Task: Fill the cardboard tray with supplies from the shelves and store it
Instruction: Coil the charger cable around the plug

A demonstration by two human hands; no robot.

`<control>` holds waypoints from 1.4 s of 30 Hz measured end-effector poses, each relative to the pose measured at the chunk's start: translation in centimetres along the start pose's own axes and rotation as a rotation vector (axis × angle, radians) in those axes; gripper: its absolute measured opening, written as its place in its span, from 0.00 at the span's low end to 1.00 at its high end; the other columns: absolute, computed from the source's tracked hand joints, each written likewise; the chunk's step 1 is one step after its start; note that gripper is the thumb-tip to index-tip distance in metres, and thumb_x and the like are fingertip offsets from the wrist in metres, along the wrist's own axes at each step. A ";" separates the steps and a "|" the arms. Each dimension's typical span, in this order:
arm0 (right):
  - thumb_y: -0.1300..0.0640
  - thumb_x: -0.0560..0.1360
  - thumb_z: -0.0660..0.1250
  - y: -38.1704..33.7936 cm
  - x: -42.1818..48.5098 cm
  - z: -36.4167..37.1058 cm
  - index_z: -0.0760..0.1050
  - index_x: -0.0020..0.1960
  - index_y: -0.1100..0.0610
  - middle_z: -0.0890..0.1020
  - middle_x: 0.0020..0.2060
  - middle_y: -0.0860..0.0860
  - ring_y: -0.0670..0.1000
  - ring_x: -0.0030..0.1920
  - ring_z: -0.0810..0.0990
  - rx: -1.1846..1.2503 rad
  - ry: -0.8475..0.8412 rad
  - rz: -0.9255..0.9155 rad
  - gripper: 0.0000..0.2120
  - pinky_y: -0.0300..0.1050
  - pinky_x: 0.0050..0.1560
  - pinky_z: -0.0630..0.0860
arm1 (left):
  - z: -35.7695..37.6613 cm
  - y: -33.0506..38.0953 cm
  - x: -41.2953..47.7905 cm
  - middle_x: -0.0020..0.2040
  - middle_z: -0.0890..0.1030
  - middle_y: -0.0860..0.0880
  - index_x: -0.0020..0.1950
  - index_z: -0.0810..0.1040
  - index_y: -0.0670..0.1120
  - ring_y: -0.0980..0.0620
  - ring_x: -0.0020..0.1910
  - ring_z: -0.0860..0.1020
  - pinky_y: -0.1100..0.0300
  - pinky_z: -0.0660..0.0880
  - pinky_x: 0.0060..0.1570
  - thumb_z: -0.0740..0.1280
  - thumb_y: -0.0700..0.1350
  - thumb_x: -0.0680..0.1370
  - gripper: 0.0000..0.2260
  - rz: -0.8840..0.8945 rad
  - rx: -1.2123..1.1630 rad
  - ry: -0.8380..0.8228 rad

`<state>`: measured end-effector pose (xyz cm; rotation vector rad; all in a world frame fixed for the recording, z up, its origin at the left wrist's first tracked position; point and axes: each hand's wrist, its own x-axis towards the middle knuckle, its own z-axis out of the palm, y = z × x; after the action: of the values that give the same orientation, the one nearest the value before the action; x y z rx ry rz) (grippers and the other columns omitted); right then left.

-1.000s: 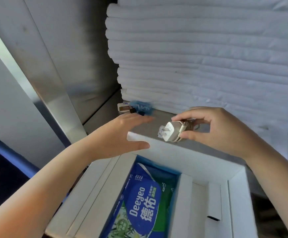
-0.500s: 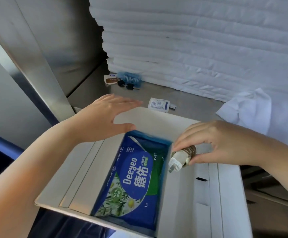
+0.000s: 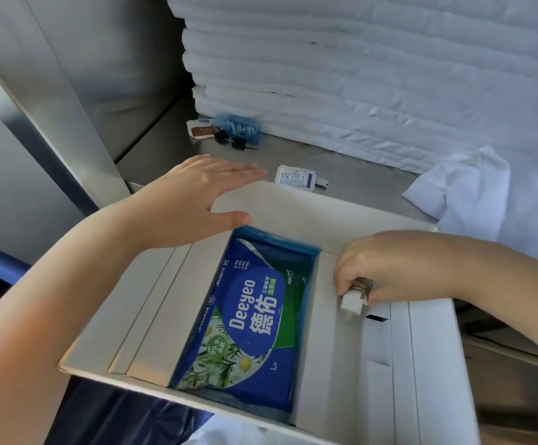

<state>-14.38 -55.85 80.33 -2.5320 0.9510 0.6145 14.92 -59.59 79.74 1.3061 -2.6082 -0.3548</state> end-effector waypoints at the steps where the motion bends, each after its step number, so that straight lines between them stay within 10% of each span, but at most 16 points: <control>1: 0.60 0.72 0.68 0.0 0.1 0.2 0.77 0.58 0.47 0.77 0.56 0.41 0.43 0.57 0.74 0.000 -0.014 -0.001 0.16 0.43 0.58 0.71 | 0.0 0.0 0.0 0.75 0.60 0.61 0.76 0.55 0.61 0.59 0.74 0.56 0.63 0.44 0.70 0.59 0.61 0.76 0.29 0.001 0.002 0.000; 20: 0.64 0.70 0.69 -0.4 1.3 0.8 0.76 0.54 0.54 0.67 0.47 0.44 0.47 0.53 0.70 -0.058 -0.099 -0.014 0.13 0.41 0.51 0.69 | 0.3 -0.1 -0.1 0.76 0.59 0.59 0.76 0.54 0.61 0.55 0.75 0.56 0.55 0.47 0.74 0.54 0.65 0.73 0.31 -0.007 0.035 -0.013; 34: 0.50 0.75 0.68 -0.3 -0.6 1.9 0.75 0.62 0.42 0.75 0.54 0.40 0.42 0.54 0.73 -0.014 0.078 0.210 0.16 0.36 0.48 0.66 | 0.3 -0.1 -0.1 0.75 0.61 0.59 0.76 0.55 0.61 0.56 0.74 0.57 0.60 0.44 0.71 0.51 0.67 0.71 0.33 0.006 0.021 0.012; 42: 0.56 0.72 0.71 0.0 -0.1 1.9 0.79 0.56 0.43 0.76 0.46 0.39 0.37 0.41 0.68 0.045 0.119 0.253 0.15 0.30 0.38 0.62 | 0.2 0.2 0.0 0.75 0.61 0.58 0.76 0.55 0.60 0.56 0.75 0.57 0.60 0.45 0.71 0.48 0.68 0.69 0.35 0.000 0.025 0.006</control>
<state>-14.94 -54.90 78.81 -2.4504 1.3257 0.5101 14.72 -59.42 79.59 1.3123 -2.6158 -0.3192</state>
